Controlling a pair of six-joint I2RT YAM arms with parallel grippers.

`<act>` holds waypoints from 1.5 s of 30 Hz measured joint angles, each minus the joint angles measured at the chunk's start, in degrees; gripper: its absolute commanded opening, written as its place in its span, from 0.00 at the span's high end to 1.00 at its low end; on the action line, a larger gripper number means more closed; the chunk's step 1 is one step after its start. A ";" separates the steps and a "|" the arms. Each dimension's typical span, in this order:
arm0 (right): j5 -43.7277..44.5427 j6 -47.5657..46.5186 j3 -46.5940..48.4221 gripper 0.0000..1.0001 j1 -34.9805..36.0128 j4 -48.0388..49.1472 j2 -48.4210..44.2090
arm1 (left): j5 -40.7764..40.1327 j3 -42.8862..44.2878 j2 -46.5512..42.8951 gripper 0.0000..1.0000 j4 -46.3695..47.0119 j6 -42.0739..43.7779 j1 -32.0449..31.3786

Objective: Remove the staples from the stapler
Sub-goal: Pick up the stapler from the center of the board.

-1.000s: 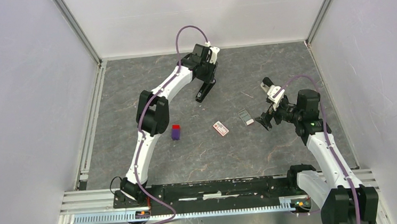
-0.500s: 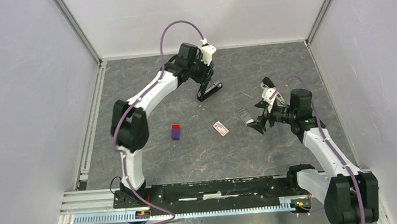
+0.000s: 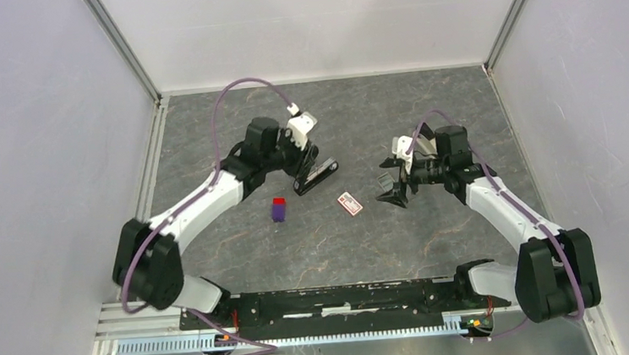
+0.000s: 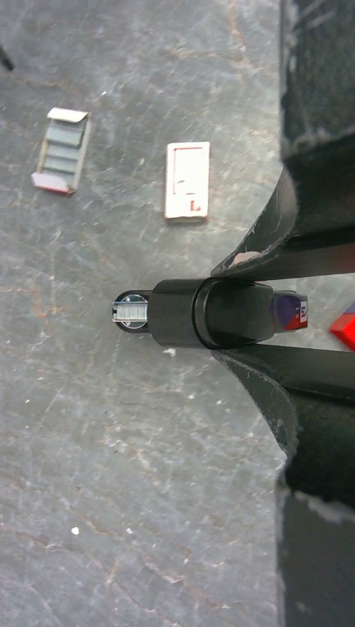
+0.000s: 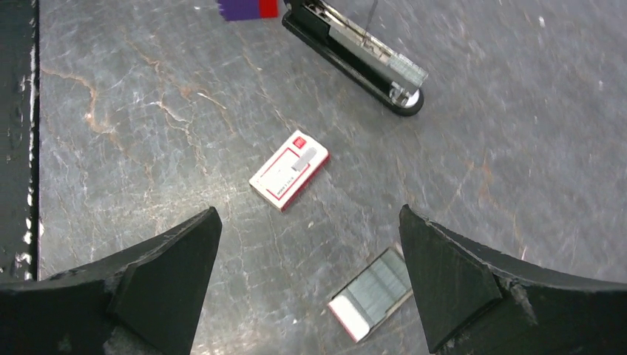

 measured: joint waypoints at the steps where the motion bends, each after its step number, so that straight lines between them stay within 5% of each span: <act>1: -0.81 -1.60 0.70 0.02 0.57 -0.79 0.61 | 0.07 -2.47 -2.08 0.98 0.90 0.00 0.00; 6: -5.86 -26.29 7.78 0.02 2.40 -15.98 5.57 | 1.81 -10.75 -13.33 0.98 3.23 0.02 -0.02; 9: -7.15 -33.53 12.17 0.03 2.73 -20.41 9.88 | 2.56 -13.11 -18.62 0.98 4.68 0.04 -0.02; 18: -4.04 -25.38 20.55 0.04 8.00 -12.02 18.97 | 6.08 -14.53 -22.64 0.98 4.70 4.17 0.00; 26: -1.60 -27.26 35.12 0.20 12.37 -14.08 29.27 | 10.60 -7.89 -21.14 0.98 -1.73 8.20 -0.02; 39: 2.93 -28.33 36.11 0.39 16.83 -17.70 34.36 | 12.90 -4.24 -18.71 0.98 -5.33 11.52 -0.02; 45: 4.68 -25.86 35.78 0.65 17.25 -15.61 35.87 | 13.62 -4.11 -18.71 0.98 -4.00 10.32 0.37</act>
